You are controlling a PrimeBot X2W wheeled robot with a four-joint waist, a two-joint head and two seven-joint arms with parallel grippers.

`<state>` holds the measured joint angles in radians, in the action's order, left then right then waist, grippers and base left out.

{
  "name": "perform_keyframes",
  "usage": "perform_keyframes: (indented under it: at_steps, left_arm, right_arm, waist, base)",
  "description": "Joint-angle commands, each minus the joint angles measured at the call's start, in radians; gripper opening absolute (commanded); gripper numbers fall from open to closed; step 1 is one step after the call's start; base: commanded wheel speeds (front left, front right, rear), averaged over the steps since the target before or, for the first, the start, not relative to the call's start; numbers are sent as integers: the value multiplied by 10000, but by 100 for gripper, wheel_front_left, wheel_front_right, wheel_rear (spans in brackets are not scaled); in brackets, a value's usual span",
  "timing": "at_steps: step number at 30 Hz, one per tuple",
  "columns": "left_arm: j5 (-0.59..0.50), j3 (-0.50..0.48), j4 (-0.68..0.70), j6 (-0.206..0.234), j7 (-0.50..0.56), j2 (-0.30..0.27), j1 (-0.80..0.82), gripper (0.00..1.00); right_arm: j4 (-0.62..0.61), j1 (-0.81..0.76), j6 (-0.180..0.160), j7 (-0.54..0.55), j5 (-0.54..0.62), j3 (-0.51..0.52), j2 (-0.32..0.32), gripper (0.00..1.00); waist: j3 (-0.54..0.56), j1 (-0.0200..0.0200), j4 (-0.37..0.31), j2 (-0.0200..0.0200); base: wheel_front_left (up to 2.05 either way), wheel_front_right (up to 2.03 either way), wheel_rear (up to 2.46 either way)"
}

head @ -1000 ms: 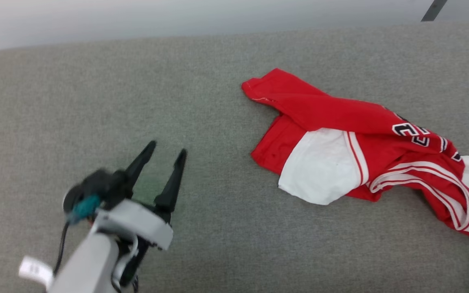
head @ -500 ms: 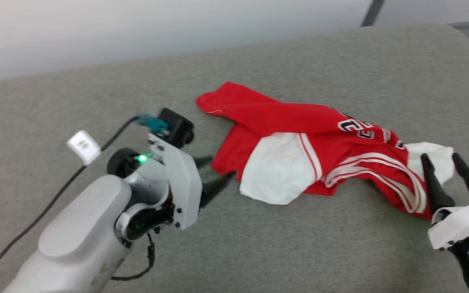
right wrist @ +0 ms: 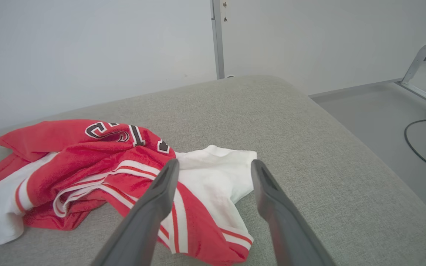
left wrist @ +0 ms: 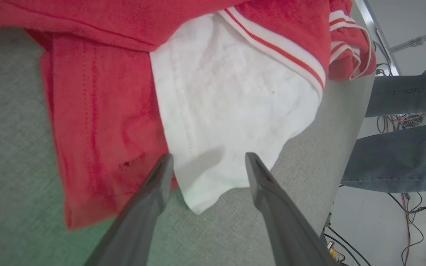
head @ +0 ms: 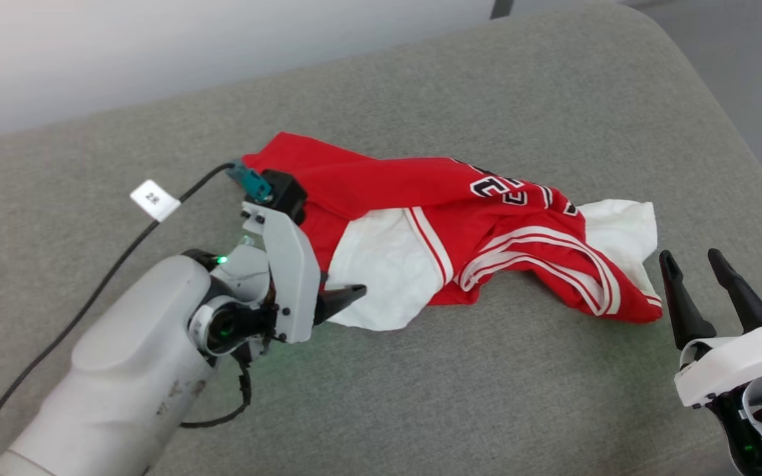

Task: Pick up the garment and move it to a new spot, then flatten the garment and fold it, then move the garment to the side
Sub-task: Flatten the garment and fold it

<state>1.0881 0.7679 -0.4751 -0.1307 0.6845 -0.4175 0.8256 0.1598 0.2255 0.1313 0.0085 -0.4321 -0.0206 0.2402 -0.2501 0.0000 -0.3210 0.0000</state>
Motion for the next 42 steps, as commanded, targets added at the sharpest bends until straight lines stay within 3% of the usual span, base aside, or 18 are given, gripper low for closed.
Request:
perform_keyframes:
  at_steps: [1, 8, 13, 18, 24, 28, 36, 42]
  left_arm:
    - [15, 109, -158, 3, -116, -96, 164, 100]
    - [235, 411, -742, 3, -618, -291, 226, 100]
    - [856, 678, -412, 3, -717, -184, 150, 97]
    - [1325, 966, -57, 3, -1118, -30, 257, 1]
    - [1337, 1172, -278, 3, -1831, 19, 625, 0]
    - [1513, 1143, -32, 3, -2127, -298, 790, 0]
    - [2000, 510, 716, 9, -2756, -2190, 446, 0]
    - [2134, 59, 958, 686, -3224, -3420, -469, 0]
  right_arm:
    - [53, 78, -10, -86, -63, -63, -28, 100]
    - [63, 122, -10, -58, -45, -141, 8, 100]
    - [14, 111, -10, 7, -28, -202, 58, 100]
    - [-44, 118, -10, 45, -91, -168, 68, 100]
    - [-140, 16, -10, 87, -58, -37, 104, 100]
    - [-164, -115, -10, 152, -79, 37, 125, 100]
    - [-324, -380, -10, 336, -111, 113, 192, 100]
    - [-524, -405, -10, 580, -96, 156, 292, 100]
  waist:
    - [-183, 0, -256, 0]
    - [-123, 0, -326, 0]
    - [-40, 0, -216, 0]
    - [-63, 0, -65, 0]
    - [-25, 0, 228, 0]
    - [72, 0, 511, 0]
    - [441, 0, 1377, 0]
    - [574, 0, 1937, 0]
  base:
    - [0, 0, 0]
    - [0, 0, 0]
    - [0, 0, 0]
    - [0, 0, 0]
    - [0, 0, 0]
    - [0, 0, 0]
    - [0, 0, 0]
    - [0, 0, 0]
